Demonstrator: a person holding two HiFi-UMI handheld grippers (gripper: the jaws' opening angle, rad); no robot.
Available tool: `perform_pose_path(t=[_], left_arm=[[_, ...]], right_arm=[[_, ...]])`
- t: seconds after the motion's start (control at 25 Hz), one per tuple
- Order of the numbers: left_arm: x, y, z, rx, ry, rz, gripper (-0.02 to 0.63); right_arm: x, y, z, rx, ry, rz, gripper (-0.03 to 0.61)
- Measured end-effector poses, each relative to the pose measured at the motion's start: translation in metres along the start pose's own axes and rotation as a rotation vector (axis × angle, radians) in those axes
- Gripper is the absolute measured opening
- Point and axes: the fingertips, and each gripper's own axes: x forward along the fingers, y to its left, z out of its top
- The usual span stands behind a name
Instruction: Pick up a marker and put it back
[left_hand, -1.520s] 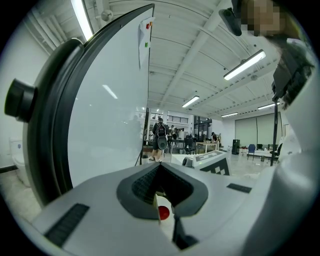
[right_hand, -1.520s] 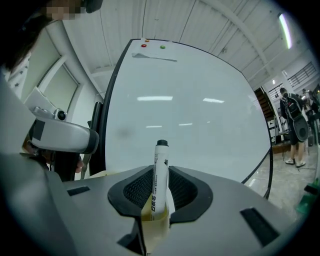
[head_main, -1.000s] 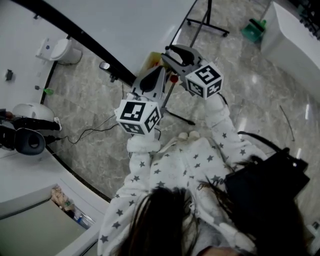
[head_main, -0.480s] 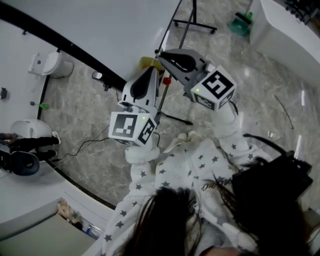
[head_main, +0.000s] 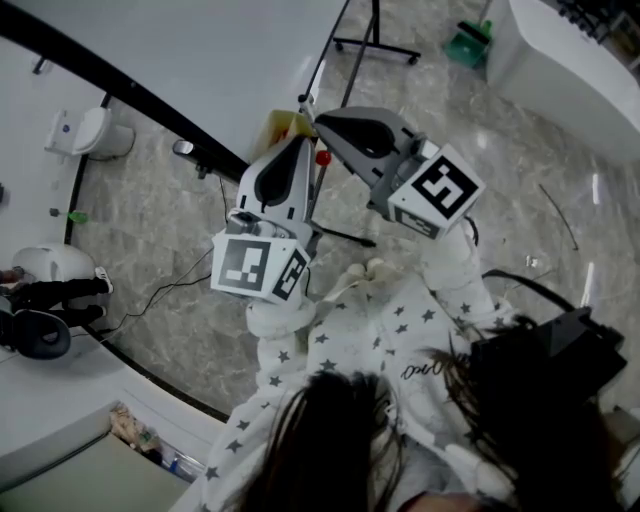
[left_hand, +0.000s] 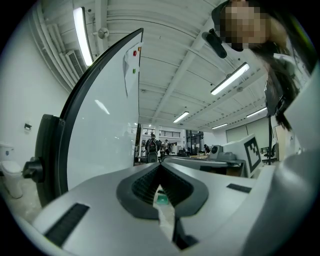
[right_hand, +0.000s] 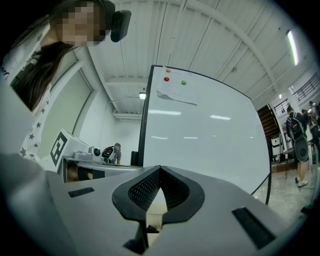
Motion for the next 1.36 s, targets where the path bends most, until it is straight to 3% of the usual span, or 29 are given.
perform_pose_path(t=[0.44,1.36], left_arm=[[0.0,-0.002,0.002,0.022,0.002,-0.009,0.001],[-0.001,0.002,-0.006,0.022,0.018,-0.024,0.0]], right_arm=[[0.002,0.003,-0.006,-0.046,0.018,-0.011,0.006],[0.005,0.003,-0.016,-0.04,0.024,-0.008,0.006]])
